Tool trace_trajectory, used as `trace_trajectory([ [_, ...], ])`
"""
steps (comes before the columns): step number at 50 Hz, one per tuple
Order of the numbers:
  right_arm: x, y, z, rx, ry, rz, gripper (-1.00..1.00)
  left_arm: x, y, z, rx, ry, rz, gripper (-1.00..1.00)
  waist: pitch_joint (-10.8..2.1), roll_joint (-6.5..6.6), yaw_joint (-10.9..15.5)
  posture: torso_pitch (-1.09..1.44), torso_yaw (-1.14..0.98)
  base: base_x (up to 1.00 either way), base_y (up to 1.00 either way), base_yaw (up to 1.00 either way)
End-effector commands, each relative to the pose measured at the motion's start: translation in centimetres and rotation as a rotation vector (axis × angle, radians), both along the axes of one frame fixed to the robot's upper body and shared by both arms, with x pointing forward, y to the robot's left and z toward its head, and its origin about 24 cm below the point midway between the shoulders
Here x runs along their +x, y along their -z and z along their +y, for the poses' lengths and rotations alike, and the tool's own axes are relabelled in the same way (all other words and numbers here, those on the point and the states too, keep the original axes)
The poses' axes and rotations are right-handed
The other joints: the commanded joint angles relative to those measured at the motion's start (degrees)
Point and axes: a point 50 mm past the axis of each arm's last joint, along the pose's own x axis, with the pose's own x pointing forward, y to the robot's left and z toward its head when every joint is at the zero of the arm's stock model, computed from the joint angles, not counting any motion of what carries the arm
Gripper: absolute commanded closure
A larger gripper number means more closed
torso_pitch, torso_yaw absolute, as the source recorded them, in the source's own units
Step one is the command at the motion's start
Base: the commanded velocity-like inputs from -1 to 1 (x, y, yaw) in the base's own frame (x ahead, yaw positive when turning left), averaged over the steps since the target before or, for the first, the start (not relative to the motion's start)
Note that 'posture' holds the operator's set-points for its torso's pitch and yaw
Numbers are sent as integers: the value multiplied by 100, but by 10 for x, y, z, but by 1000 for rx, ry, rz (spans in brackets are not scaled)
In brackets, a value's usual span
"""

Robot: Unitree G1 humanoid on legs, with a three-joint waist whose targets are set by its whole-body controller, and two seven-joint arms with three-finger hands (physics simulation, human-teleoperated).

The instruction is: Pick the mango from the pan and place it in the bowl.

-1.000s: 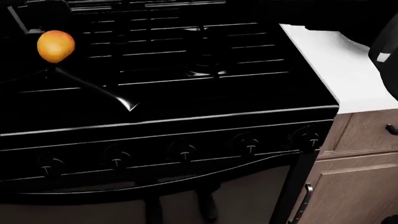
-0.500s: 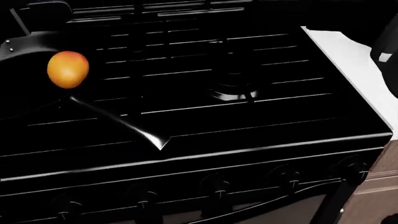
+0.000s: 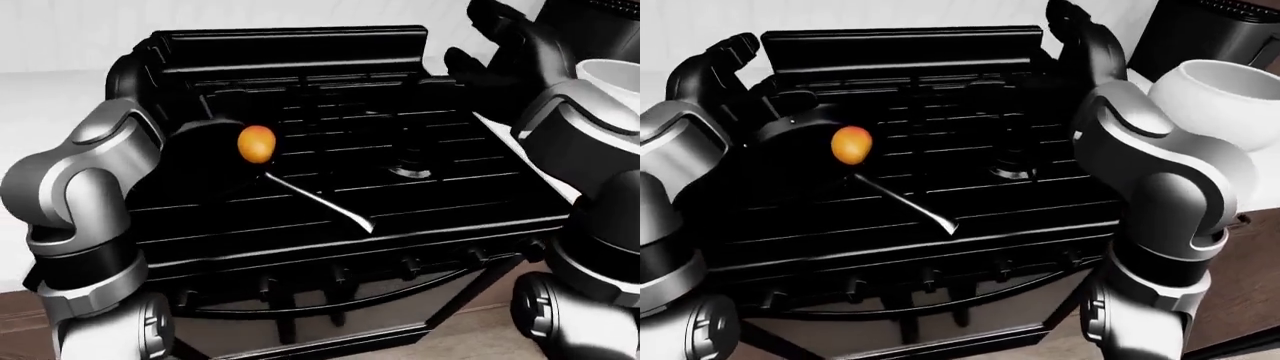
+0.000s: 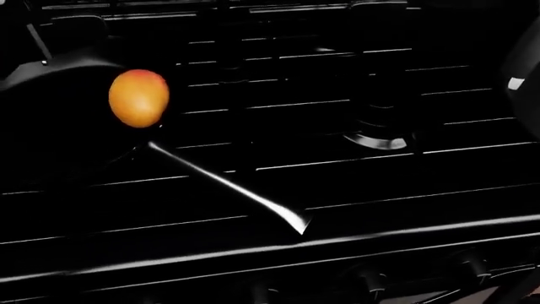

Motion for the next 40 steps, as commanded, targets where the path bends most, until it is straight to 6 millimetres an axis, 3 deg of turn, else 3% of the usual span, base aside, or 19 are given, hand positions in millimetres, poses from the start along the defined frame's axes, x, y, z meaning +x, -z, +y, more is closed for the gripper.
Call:
trace_trajectory([
  [1,-6,-17,-2,16,13,-88,-100,-7,-25,0,0,2,-124,-100,-202,47,1,0,0,0,0,0],
  [6,-6,-18,-4,12,23,-100,-100,-8,-25,-1,1,4,-123,-100,-243,106,-3,0,0,0,0,0],
  [7,-6,-18,-3,10,23,-98,-100,-8,-25,-1,0,3,-124,-100,-360,138,94,0,0,0,0,73],
  [9,-6,-18,-3,8,24,-98,-100,-7,-25,0,0,4,-124,-100,-296,124,77,0,0,-3,0,100],
  [12,-6,-18,-4,11,25,-98,-100,-8,-26,-1,1,4,-125,-100,-304,115,59,0,0,-3,0,100],
  [15,-7,-19,-4,8,27,-101,-100,-8,-27,-1,2,5,-125,-100,-323,-34,-52,0,0,-3,0,56],
  [17,-7,-19,-4,7,33,-104,-100,-9,-26,-1,1,5,-125,-100,-187,-214,40,0,0,0,0,0],
  [18,-6,-19,-5,8,35,-104,-100,-9,-26,-1,2,5,-125,-100,-185,-101,41,0,0,0,0,0],
  [23,-6,-19,-6,15,41,-103,-100,-8,-24,-2,5,7,-124,-100,-208,7,11,0,0,0,0,0],
  [26,-6,-20,-5,12,40,-104,-100,-8,-23,-1,9,9,-122,-100,-232,201,-46,0,0,0,0,0],
  [28,-6,-20,-5,12,39,-104,-100,-7,-19,-1,14,11,-118,-100,-187,192,-58,0,0,0,0,0],
  [40,-6,-19,-4,12,35,-108,-100,-4,-14,0,84,47,-117,-100,-259,137,-43,0,0,0,0,0],
])
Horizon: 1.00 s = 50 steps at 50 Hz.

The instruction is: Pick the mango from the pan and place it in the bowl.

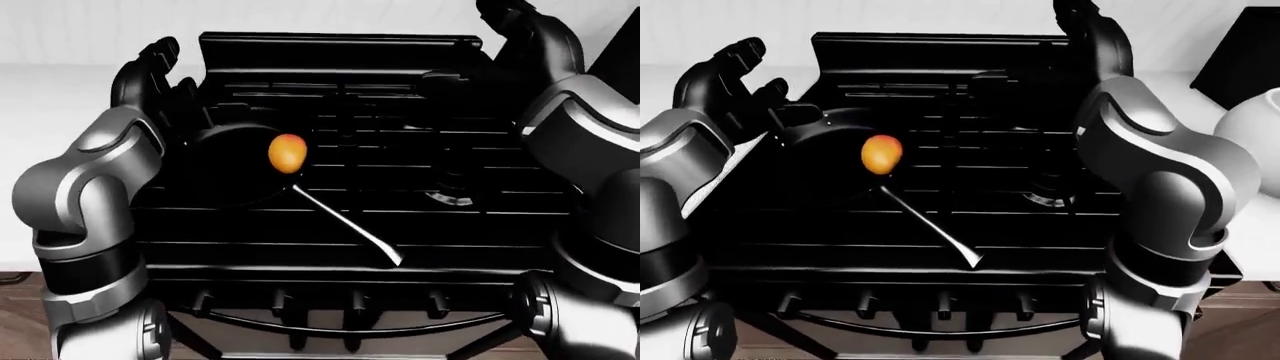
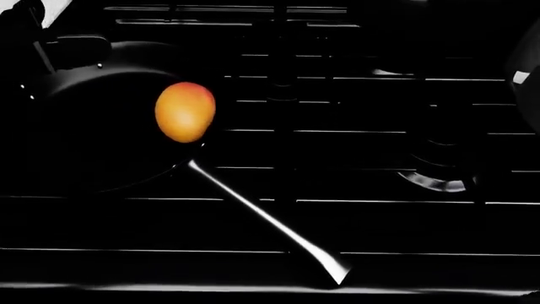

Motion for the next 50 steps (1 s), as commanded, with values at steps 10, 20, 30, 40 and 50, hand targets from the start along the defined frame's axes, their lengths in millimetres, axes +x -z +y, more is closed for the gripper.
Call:
trace_trajectory([
  [10,-6,-16,-3,11,11,-79,-100,-2,-22,-7,75,75,-90,-100,-165,34,16,0,0,0,0,0],
  [20,-7,-18,-4,11,13,-82,-100,1,-26,-20,102,151,-90,-100,-152,19,24,0,0,0,0,0],
  [30,-5,-17,-4,12,15,-82,-100,9,-22,-33,135,233,-61,-100,-151,-4,39,0,0,0,0,0],
  [40,-5,-17,-4,12,15,-82,-100,16,-17,-40,155,285,-27,-100,-156,-27,43,0,0,0,0,0],
  [50,-5,-18,-4,13,15,-83,-100,16,-8,-46,179,330,6,-100,-171,-42,47,0,0,0,0,0],
])
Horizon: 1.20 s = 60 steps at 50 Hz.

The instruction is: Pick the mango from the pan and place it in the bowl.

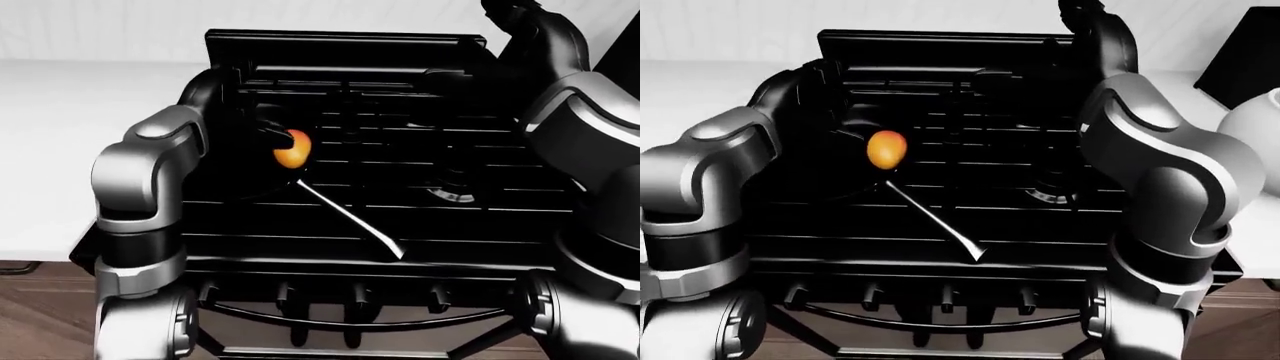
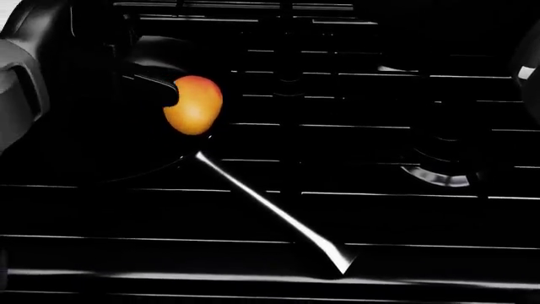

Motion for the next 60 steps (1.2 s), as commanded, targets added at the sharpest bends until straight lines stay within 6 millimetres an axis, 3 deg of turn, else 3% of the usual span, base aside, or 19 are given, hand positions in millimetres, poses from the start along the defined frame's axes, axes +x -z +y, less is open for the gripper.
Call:
trace_trajectory([
  [1,-6,-16,-1,10,2,-81,-100,-4,-20,0,4,5,-93,-100,-171,-3,3,0,0,0,0,0],
  [26,-7,-16,0,9,1,-83,-100,0,-7,-9,29,53,-53,-97,-184,-29,15,0,0,0,0,0],
  [30,-8,-16,0,9,1,-83,-100,1,-8,-8,34,50,-51,-80,-187,-31,15,0,0,0,0,0],
  [40,-8,-17,-1,13,5,-83,-100,4,-4,-8,41,49,-47,-65,-186,-35,18,0,0,0,0,0],
  [60,-8,-17,0,15,3,-85,-100,9,6,-11,96,70,-36,-72,-191,-48,23,0,0,0,0,0],
])
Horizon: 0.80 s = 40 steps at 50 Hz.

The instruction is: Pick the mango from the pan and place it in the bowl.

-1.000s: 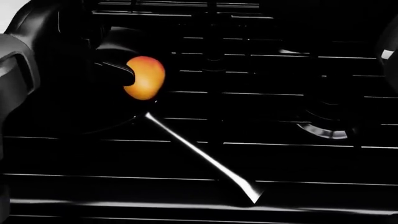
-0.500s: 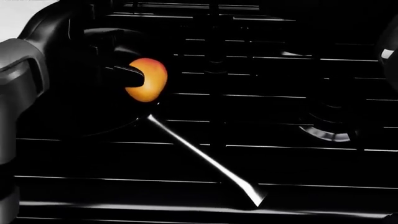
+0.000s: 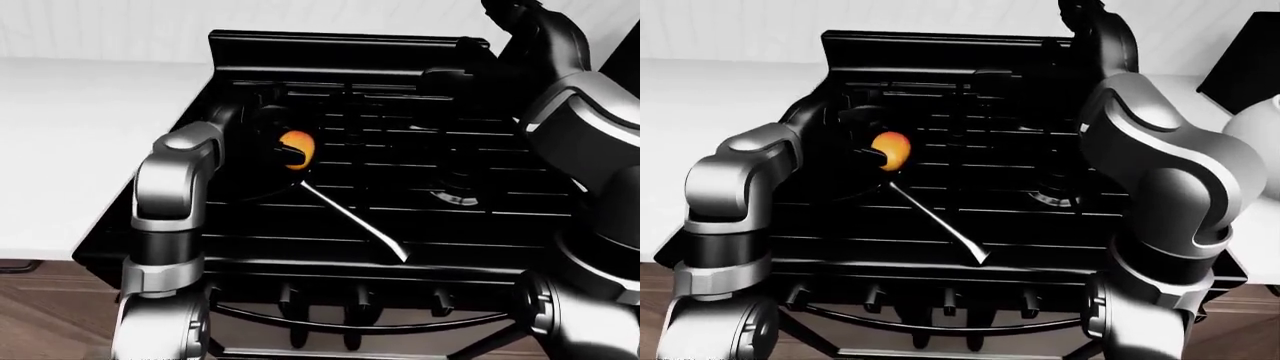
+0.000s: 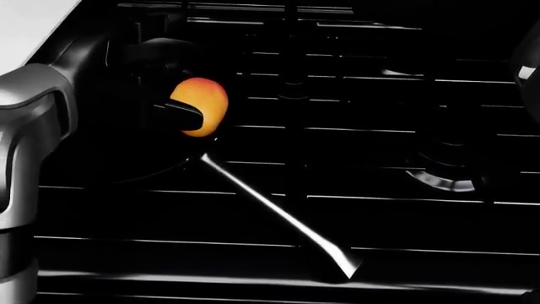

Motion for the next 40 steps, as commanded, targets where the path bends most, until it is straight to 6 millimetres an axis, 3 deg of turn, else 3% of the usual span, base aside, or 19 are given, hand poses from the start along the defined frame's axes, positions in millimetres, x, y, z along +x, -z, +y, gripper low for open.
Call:
trace_trajectory([
  [1,-6,-15,-1,11,4,-81,-100,-2,-24,-1,4,7,-106,-71,-173,-1,2,0,0,0,0,0],
  [40,-6,-14,1,9,-6,-81,-100,2,-7,-7,19,13,-93,-64,-187,-15,-1,0,0,0,0,0],
])
